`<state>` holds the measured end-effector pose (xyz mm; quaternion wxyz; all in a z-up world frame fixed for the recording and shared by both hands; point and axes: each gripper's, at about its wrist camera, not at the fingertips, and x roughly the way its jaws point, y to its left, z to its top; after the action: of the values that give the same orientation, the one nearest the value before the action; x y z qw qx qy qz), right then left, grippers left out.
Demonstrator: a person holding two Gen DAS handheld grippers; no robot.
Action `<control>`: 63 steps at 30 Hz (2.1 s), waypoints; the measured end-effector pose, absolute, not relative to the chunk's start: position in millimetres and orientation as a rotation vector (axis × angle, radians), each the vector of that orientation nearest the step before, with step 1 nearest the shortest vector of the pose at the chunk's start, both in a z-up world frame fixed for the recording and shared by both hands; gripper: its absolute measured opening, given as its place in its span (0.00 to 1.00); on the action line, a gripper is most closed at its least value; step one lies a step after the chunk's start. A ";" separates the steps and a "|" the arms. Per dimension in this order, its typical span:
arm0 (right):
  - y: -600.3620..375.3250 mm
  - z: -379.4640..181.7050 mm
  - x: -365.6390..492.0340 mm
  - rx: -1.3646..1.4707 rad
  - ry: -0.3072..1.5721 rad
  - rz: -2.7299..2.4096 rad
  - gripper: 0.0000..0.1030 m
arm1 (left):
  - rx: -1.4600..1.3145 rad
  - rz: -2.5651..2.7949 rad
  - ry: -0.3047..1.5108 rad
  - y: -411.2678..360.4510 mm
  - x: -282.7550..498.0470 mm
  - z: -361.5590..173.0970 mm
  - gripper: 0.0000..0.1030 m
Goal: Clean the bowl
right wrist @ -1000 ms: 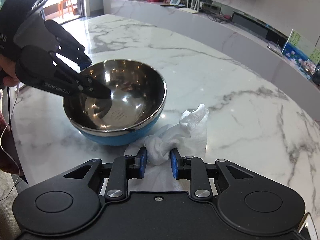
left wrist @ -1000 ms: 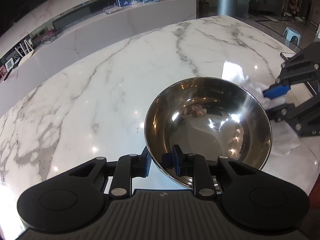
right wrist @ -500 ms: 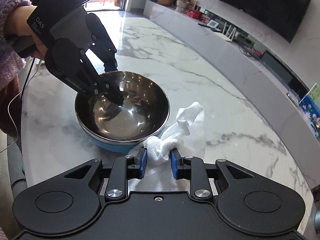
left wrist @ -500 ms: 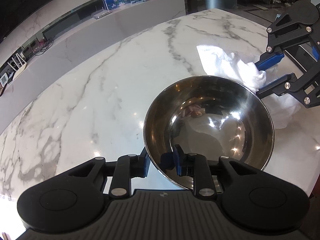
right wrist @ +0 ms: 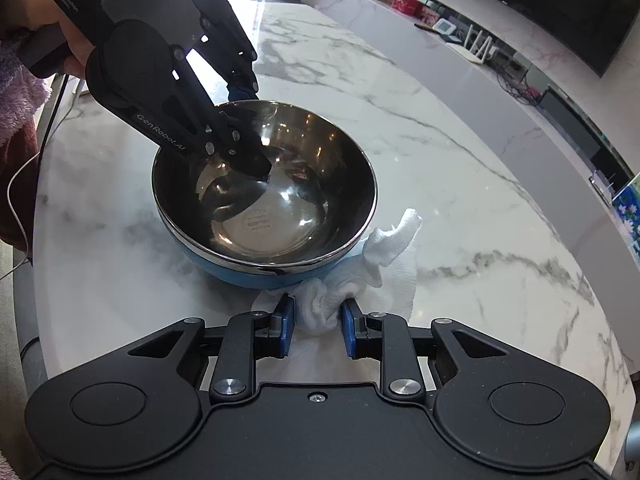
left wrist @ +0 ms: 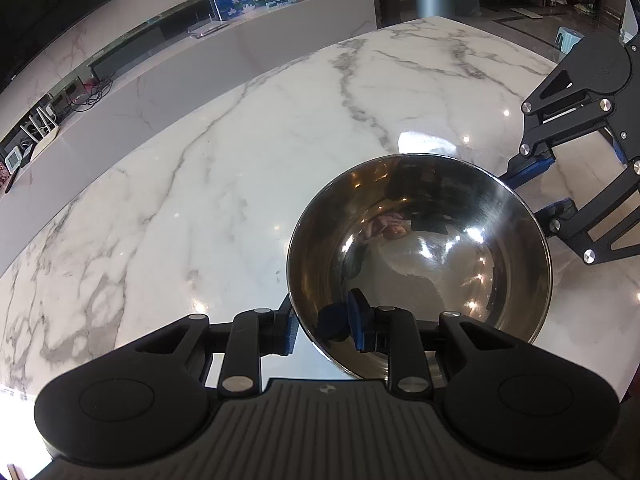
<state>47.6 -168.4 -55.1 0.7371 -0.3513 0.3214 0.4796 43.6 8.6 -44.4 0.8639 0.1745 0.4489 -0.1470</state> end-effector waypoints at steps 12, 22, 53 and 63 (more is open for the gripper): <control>-163.3 -57.5 47.5 -0.795 0.710 1.043 0.22 | 0.492 -0.370 0.925 4.2 42.1 -45.0 0.26; -178.6 -39.1 60.1 -0.650 0.759 1.006 0.22 | 0.540 -0.417 0.964 -2.0 49.2 -45.9 0.31; -172.1 -25.4 17.0 -0.460 0.861 0.774 0.22 | 0.366 -0.339 0.948 4.5 57.5 -46.7 0.31; -175.1 4.4 -9.4 -0.329 0.861 0.735 0.22 | 0.366 -0.340 0.951 5.2 55.5 -47.0 0.31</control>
<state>-9.4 -175.1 4.4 0.8313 -0.1553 0.4059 0.3466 55.5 5.2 -47.0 0.8593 0.1743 0.4529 -0.1618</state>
